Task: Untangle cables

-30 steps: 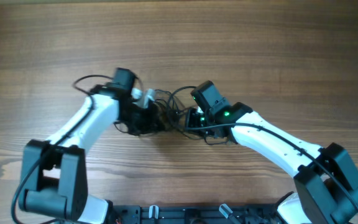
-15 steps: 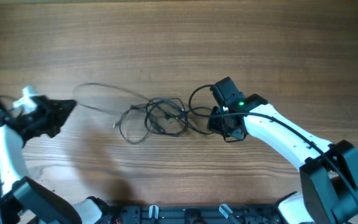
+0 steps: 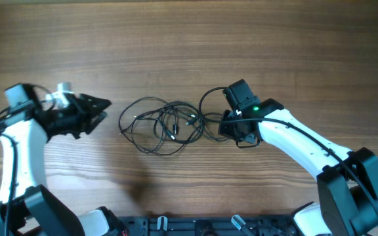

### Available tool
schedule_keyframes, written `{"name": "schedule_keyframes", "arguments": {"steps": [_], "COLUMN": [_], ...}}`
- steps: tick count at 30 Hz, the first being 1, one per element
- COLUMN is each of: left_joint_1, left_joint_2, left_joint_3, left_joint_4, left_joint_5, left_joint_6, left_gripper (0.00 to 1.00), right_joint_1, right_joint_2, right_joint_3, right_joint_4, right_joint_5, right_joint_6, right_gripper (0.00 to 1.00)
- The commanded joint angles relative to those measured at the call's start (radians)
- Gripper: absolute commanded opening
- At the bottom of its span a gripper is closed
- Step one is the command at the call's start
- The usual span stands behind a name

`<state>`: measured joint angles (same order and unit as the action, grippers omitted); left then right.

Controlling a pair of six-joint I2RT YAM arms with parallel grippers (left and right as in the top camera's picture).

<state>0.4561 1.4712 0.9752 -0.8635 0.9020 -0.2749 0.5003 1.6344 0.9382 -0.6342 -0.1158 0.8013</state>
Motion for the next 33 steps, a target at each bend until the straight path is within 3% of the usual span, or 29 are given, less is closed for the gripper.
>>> {"name": "schedule_keyframes", "arguments": {"steps": [1,2,6,10,12,14,16,23,26,33], "left_joint_1": [-0.150,-0.192,-0.295,-0.333,-0.340,-0.340,-0.340,-0.340,-0.340,-0.340], "left_joint_2": [-0.016,-0.016,-0.016,-0.016,-0.016,-0.016,-0.016,-0.016,-0.016,-0.016], "left_joint_3": [0.006,0.006,0.006,0.006,0.006,0.006,0.006,0.006,0.006,0.006], "left_joint_4": [0.002,-0.007,-0.007,0.010,0.010,0.011,0.013,0.014,0.014,0.017], "left_joint_5": [-0.251,-0.294,-0.332,-0.332,-0.332,-0.332,-0.332,-0.331,-0.331,-0.331], "left_joint_6": [0.009,0.009,0.009,0.005,0.005,0.005,0.005,0.005,0.005,0.004], "left_gripper": [0.49,0.49,0.49,0.50,0.51,0.52,0.52,0.54,0.55,0.56], "right_joint_1": [-0.006,-0.022,-0.097,-0.107,-0.107,-0.107,-0.107,-0.107,-0.107,-0.107], "right_joint_2": [0.008,-0.001,-0.067,-0.162,-0.215,-0.273,-0.308,-0.361,-0.361,-0.362], "right_joint_3": [0.013,0.051,0.294,0.578,0.689,0.740,0.740,0.740,0.740,0.740], "right_joint_4": [0.056,0.027,-0.190,-0.258,-0.239,-0.155,-0.097,0.037,0.161,0.534], "right_joint_5": [-0.052,-0.005,0.143,0.119,-0.022,-0.261,-0.351,-0.442,-0.487,-0.373], "right_joint_6": [-0.222,-0.324,-0.393,-0.435,-0.437,-0.491,-0.491,-0.486,-0.475,-0.317], "right_gripper": [0.04,0.04,0.04,0.04,0.04,0.04,0.04,0.04,0.05,0.04]}}
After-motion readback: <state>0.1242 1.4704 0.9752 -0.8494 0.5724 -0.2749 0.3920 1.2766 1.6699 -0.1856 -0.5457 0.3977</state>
